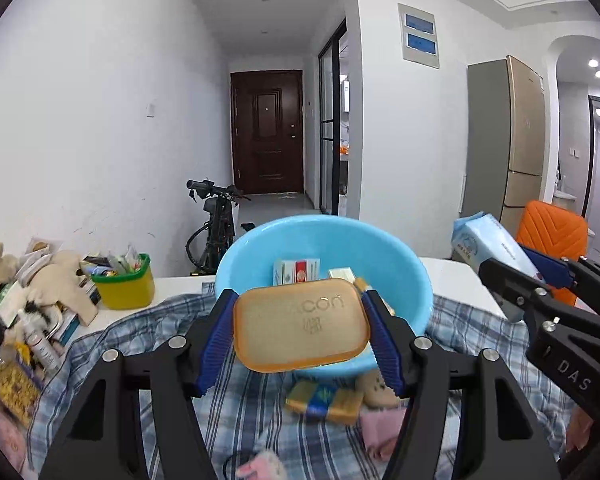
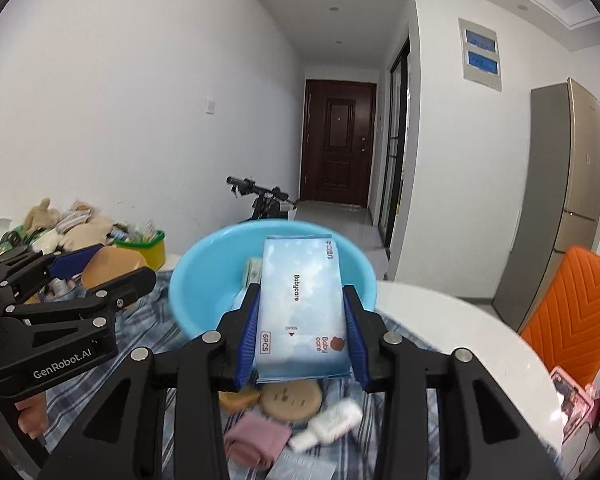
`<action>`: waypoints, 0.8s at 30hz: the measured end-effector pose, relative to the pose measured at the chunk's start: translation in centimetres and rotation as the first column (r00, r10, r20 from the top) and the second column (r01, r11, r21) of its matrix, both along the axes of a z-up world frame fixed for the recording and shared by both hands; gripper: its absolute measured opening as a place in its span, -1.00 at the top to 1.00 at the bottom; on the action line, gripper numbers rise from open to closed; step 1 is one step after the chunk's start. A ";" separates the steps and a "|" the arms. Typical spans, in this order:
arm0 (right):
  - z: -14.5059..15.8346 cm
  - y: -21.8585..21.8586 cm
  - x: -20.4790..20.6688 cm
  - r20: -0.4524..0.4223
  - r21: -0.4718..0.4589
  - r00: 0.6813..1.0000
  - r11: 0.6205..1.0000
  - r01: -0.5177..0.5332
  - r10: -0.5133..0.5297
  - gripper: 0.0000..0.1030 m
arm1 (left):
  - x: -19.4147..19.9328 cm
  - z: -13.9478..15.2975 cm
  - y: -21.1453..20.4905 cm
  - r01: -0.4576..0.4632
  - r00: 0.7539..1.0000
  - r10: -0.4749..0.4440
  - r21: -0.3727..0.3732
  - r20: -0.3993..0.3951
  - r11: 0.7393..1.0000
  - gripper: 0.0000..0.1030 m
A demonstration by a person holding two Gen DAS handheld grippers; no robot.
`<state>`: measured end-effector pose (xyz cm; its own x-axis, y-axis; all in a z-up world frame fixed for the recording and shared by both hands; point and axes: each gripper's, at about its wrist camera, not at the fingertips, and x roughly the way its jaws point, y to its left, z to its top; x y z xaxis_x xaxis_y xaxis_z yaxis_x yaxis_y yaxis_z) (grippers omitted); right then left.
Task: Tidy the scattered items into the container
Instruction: 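Carry the soap dish and light-blue box up toward the light-blue basin, then lower the soap dish and light-blue box into the basin with both grippers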
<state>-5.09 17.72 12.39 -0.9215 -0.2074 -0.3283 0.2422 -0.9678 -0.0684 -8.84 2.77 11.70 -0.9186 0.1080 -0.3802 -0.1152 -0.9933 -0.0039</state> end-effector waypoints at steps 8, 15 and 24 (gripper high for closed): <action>0.9 -0.4 -4.7 -0.005 -0.018 1.000 1.000 -0.024 0.023 0.28 | -6.4 0.8 -0.2 -0.009 0.999 0.009 -0.013 -0.040 1.000 -0.27; 1.1 -0.5 -9.1 0.021 -0.049 1.000 0.999 -0.016 0.017 0.28 | -11.5 1.5 -0.6 0.002 1.000 -0.001 0.043 -0.031 0.999 -0.27; 1.1 -1.4 -14.5 0.066 -0.029 0.998 1.000 -0.008 0.010 0.28 | -17.7 1.9 0.0 -0.023 1.000 0.023 0.038 0.010 0.999 -0.27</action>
